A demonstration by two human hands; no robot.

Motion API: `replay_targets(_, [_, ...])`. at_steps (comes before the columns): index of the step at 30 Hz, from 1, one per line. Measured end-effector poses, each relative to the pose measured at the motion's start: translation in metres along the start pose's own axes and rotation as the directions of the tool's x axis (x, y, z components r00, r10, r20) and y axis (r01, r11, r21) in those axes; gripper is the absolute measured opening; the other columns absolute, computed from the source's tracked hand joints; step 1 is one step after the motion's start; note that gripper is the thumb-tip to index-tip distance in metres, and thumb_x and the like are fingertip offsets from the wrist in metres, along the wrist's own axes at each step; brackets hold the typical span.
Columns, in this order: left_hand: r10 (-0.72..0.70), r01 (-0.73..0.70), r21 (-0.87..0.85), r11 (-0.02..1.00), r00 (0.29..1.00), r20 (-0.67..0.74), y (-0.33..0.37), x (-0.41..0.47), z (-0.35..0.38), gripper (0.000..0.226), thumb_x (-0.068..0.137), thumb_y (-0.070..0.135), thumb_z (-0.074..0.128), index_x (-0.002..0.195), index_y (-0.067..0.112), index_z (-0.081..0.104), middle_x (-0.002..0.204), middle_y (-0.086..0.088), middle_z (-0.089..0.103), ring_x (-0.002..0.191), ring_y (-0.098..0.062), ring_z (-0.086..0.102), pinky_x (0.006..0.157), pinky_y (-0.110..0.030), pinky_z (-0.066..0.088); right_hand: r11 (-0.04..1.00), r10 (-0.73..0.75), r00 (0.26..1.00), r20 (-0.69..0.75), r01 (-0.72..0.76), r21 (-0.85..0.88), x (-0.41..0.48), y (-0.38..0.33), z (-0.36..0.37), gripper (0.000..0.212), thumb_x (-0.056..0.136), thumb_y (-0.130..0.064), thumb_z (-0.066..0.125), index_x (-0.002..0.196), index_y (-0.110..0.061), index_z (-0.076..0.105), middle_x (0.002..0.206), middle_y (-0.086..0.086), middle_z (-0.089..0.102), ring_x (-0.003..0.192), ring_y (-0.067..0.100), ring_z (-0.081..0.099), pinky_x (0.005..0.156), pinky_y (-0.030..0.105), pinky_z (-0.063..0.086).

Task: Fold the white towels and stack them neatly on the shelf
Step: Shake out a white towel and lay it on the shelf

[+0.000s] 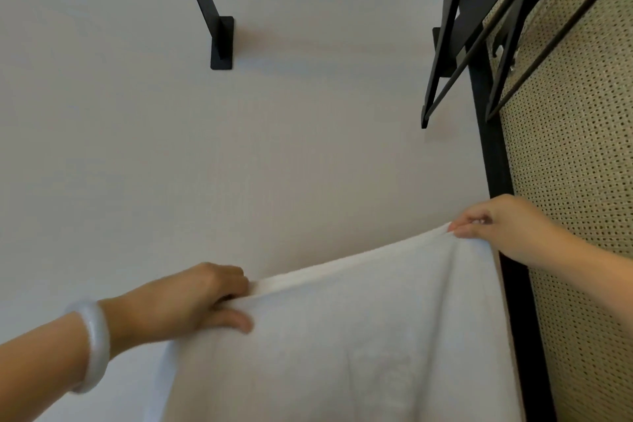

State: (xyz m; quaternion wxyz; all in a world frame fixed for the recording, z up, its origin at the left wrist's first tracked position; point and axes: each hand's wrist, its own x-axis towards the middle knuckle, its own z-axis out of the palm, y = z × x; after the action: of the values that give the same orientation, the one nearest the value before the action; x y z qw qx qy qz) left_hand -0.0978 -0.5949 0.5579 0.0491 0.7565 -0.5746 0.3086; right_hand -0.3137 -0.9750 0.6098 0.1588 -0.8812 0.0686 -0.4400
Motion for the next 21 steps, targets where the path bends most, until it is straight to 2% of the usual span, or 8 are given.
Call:
replay_targets(3, [-0.121,0.114,-0.111,0.987,0.991,-0.059,0.014,-0.012,0.03,0.048,0.087,0.071,0.048,0.066,0.027,0.045,0.072,0.016,0.048,0.066,-0.001,0.049,0.061,-0.013,0.035,1.0,-0.025,0.991,-0.128,0.025,-0.002,0.006,-0.021,-0.007,0.013,0.089,-0.019,0.07,0.081,-0.028,0.075,0.054,-0.012,0.064,0.063,0.019,0.062,0.065,0.025,0.045])
replay_targets(6, [-0.299,0.292,-0.326,0.899,0.954,0.027,0.031,-0.023,0.074,0.035,0.085,0.062,0.057,0.063,0.035,0.052,0.066,0.02,0.052,0.061,-0.002,0.047,0.057,-0.015,0.033,0.994,-0.002,0.993,-0.118,0.015,0.106,0.017,-0.037,-0.005,0.014,0.094,-0.013,0.062,0.086,-0.019,0.072,0.055,0.012,0.067,0.044,0.016,0.061,0.051,0.024,0.051])
replay_targets(9, [-0.427,0.448,-0.428,0.785,0.892,0.15,0.042,-0.027,0.105,0.04,0.091,0.048,0.061,0.061,0.023,0.051,0.06,0.013,0.049,0.057,-0.003,0.043,0.057,-0.018,0.032,0.989,0.027,1.0,-0.004,-0.027,0.146,0.026,-0.023,0.013,0.018,0.094,-0.003,0.061,0.083,-0.015,0.07,0.06,0.018,0.069,0.056,0.024,0.071,0.062,0.031,0.061])
replay_targets(12, [-0.603,0.557,-0.375,0.741,0.798,-0.007,0.026,0.004,0.07,0.045,0.097,0.037,0.055,0.058,0.018,0.041,0.058,0.006,0.042,0.057,-0.01,0.04,0.051,-0.019,0.028,0.987,0.139,0.989,0.052,-0.143,0.078,0.029,0.005,0.021,0.014,0.095,-0.004,0.06,0.087,-0.012,0.069,0.065,0.019,0.07,0.066,0.032,0.072,0.079,0.048,0.059])
replay_targets(14, [-0.605,0.538,-0.31,0.784,0.774,-0.186,0.01,0.045,0.014,0.046,0.098,0.034,0.054,0.058,0.016,0.04,0.058,0.003,0.042,0.062,-0.017,0.041,0.05,-0.022,0.028,0.979,0.176,0.984,-0.018,-0.173,0.106,0.04,0.007,0.009,0.01,0.097,-0.004,0.057,0.094,-0.005,0.067,0.067,0.023,0.069,0.062,0.03,0.072,0.074,0.046,0.061])
replay_targets(17, [-0.513,0.444,-0.256,0.858,0.756,-0.408,-0.003,0.104,-0.078,0.042,0.099,0.032,0.052,0.062,0.014,0.043,0.066,0.0,0.048,0.064,-0.017,0.042,0.056,-0.031,0.024,0.964,0.179,0.956,-0.231,-0.124,0.236,0.064,-0.01,-0.027,0.008,0.099,-0.002,0.051,0.102,0.0,0.057,0.069,0.025,0.064,0.05,0.025,0.067,0.058,0.035,0.059])
replay_targets(19, [-0.444,0.424,-0.144,0.894,0.805,-0.394,-0.005,0.122,-0.113,0.039,0.1,0.032,0.05,0.066,0.014,0.042,0.071,-0.001,0.049,0.068,-0.02,0.045,0.059,-0.031,0.029,0.976,0.146,0.952,-0.268,-0.095,0.196,0.073,-0.015,-0.046,0.01,0.098,-0.002,0.052,0.106,-0.007,0.05,0.07,0.022,0.064,0.057,0.034,0.069,0.067,0.045,0.06])
replay_targets(21, [-0.401,0.425,0.017,0.905,0.866,-0.3,-0.007,0.12,-0.126,0.039,0.101,0.034,0.049,0.067,0.015,0.041,0.072,0.0,0.048,0.07,-0.022,0.045,0.059,-0.032,0.031,0.986,0.134,0.974,-0.182,-0.112,0.127,0.073,-0.013,-0.052,0.016,0.097,-0.001,0.053,0.11,-0.01,0.051,0.068,0.021,0.067,0.062,0.036,0.071,0.074,0.051,0.06])
